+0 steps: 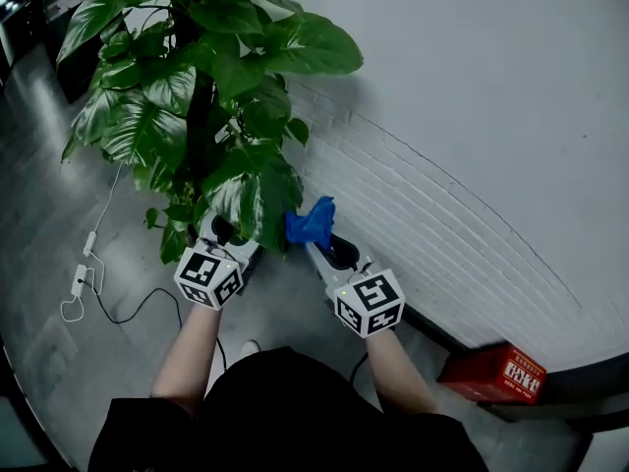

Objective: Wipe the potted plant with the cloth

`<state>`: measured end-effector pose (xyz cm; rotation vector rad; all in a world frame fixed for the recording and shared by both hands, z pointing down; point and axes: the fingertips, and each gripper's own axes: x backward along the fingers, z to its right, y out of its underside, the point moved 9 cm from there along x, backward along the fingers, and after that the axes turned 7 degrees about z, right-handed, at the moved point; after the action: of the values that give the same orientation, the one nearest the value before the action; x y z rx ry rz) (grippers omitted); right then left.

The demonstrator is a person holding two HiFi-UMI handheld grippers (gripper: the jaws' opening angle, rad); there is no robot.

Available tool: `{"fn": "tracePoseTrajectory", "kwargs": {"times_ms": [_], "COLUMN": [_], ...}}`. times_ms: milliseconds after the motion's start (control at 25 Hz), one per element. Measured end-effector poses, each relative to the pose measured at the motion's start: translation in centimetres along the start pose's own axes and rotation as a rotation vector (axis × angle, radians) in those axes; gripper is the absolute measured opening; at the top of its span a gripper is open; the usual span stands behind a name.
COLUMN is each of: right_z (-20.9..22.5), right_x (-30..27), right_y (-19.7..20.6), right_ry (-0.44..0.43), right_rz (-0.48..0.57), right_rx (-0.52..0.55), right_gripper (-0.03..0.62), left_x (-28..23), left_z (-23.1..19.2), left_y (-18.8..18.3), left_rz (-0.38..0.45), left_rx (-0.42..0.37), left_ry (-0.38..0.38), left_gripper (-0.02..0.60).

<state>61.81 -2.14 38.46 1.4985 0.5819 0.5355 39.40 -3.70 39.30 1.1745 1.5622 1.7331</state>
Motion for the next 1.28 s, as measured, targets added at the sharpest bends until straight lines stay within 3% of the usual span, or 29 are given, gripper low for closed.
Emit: {"fn": "tracePoseTrajectory", "kwargs": {"times_ms": [400, 840, 1000, 1280], "right_z": [-0.1, -2.6, -2.6, -5.5], "right_x": [2.7, 6.2, 7.4, 7.1], "right_y": [0.6, 2.5, 2.6, 1.7], "right_ry": [-0.063, -0.161, -0.16, -0.137], "right_rz": [0.004, 0.055, 0.096, 0.161], "right_rx": [-0.052, -0.105, -0.13, -0.131], "right_gripper": [0.104, 0.104, 0.104, 0.104], "left_x": [3.1, 11.0, 13.8, 18.8], "left_z": [3.0, 7.8, 7.6, 6.1], "left_y": [-0.2, -0.6, -2.1, -3.1], "left_rz": [-0.029, -0.135, -0.116, -0.125], "left_rx": [-0.016, -0.056, -0.076, -0.061], "left_ry": [-0.08, -0.201, -0.275, -0.286], "left_gripper": [0.334, 0.332, 0.238, 0.075]}}
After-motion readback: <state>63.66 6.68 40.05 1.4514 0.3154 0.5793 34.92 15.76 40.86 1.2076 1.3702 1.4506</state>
